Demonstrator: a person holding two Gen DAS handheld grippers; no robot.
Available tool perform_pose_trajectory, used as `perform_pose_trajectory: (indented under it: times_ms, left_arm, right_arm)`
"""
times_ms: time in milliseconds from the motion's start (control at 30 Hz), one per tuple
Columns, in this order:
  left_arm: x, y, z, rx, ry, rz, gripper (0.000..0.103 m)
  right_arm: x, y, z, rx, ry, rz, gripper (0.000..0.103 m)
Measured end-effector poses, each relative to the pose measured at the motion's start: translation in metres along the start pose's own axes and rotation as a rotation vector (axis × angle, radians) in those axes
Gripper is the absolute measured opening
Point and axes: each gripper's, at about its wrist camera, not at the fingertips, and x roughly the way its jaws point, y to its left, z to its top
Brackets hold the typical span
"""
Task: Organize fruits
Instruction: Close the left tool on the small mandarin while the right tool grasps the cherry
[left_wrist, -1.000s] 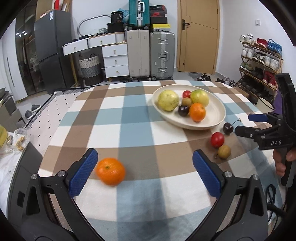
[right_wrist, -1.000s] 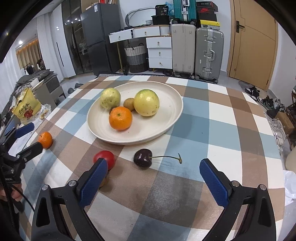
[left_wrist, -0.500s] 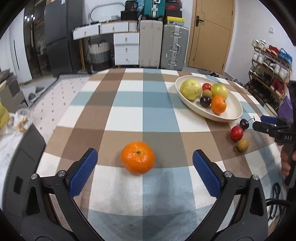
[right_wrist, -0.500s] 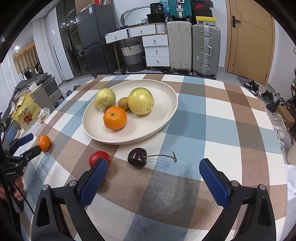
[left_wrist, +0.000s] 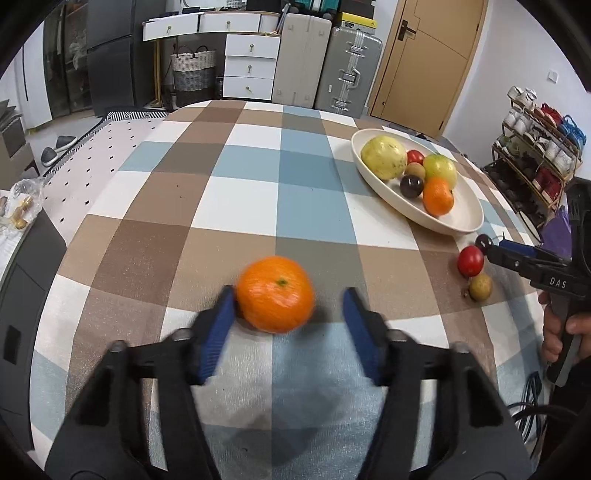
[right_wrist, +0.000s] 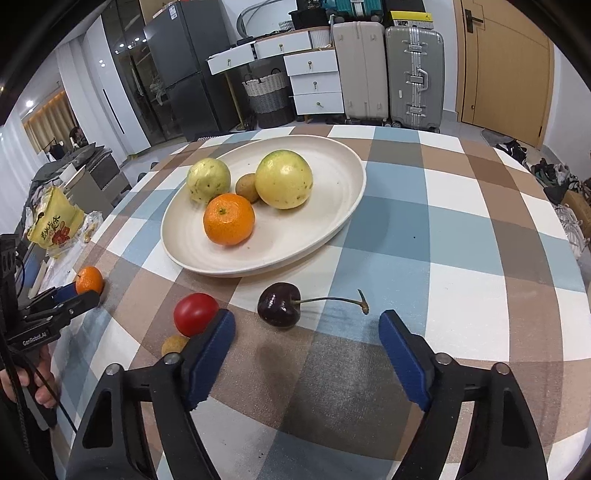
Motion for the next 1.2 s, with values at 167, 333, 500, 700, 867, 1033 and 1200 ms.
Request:
perform_pose_trajectory:
  times_ms: [167, 333, 500, 700, 867, 1033, 1200]
  left_arm:
    - [0.001, 0.0, 0.002, -0.005, 0.002, -0.023, 0.038]
    - [0.002, -0.006, 0.003, 0.013, 0.003, -0.036, 0.038]
    - [-0.003, -0.02, 0.006, 0.034, -0.029, -0.063, 0.038]
    - [0.0, -0.048, 0.02, 0.061, -0.058, -0.098, 0.038]
    - [0.01, -0.078, 0.034, 0.103, -0.072, -0.124, 0.038]
    - [0.02, -0.104, 0.044, 0.156, -0.099, -0.144, 0.038]
    - [0.022, -0.112, 0.043, 0.172, -0.107, -0.16, 0.038]
  right_arm:
    - [0.003, 0.001, 0.001, 0.0, 0.011, 0.005, 0.07]
    - [0.004, 0.005, 0.001, -0.007, 0.011, 0.011, 0.059]
    - [0.006, 0.007, 0.002, -0.018, 0.008, 0.009, 0.052]
    - [0.009, 0.01, 0.003, -0.021, 0.002, -0.001, 0.039]
    - [0.01, 0.016, 0.003, -0.046, 0.002, 0.005, 0.029]
    - [0.01, 0.017, 0.002, -0.055, -0.006, 0.017, 0.025]
    - [-0.001, 0.012, 0.004, -0.04, -0.045, 0.032, 0.025]
